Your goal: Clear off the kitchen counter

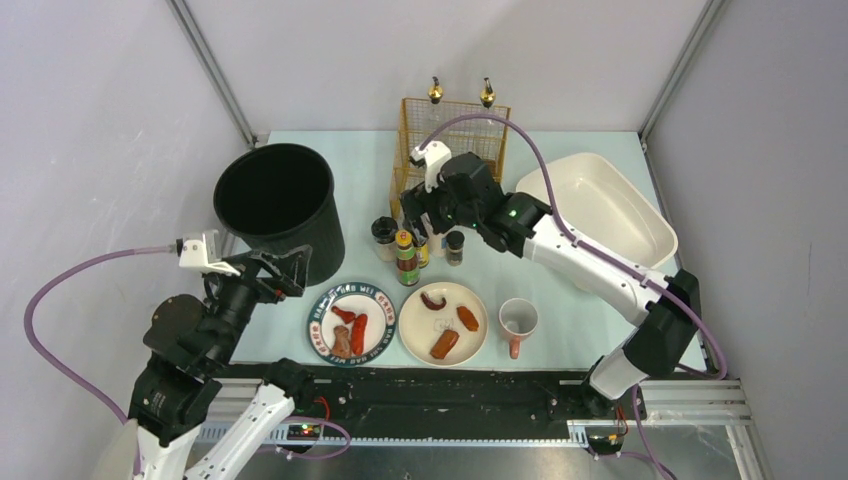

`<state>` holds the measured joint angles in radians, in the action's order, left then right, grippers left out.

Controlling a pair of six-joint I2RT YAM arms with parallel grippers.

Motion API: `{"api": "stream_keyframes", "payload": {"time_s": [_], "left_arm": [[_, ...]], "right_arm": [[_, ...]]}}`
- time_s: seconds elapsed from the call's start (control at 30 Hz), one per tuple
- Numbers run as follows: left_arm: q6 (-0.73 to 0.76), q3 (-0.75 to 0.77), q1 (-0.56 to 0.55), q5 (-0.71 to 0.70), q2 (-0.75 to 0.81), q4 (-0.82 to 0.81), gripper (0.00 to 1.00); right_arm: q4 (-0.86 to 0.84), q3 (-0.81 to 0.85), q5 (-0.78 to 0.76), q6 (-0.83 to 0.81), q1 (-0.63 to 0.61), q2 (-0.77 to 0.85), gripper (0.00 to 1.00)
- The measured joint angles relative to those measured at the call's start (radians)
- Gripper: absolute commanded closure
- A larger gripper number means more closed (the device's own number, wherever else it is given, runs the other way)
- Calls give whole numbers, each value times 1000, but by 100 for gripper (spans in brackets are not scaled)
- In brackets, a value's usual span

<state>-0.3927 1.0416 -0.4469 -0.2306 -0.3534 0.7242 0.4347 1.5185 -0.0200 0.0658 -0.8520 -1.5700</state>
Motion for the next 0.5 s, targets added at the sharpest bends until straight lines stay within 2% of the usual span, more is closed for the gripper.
{"api": "stream_keyframes", "payload": {"time_s": [0.2,0.5], "left_arm": [[-2,0,0,2,0,0,2],[-6,-21,0,2,0,6,2]], "right_arm": [[18,0,-2,47,-47,-14,20],[27,5,-34,81,-80,-145,27]]}}
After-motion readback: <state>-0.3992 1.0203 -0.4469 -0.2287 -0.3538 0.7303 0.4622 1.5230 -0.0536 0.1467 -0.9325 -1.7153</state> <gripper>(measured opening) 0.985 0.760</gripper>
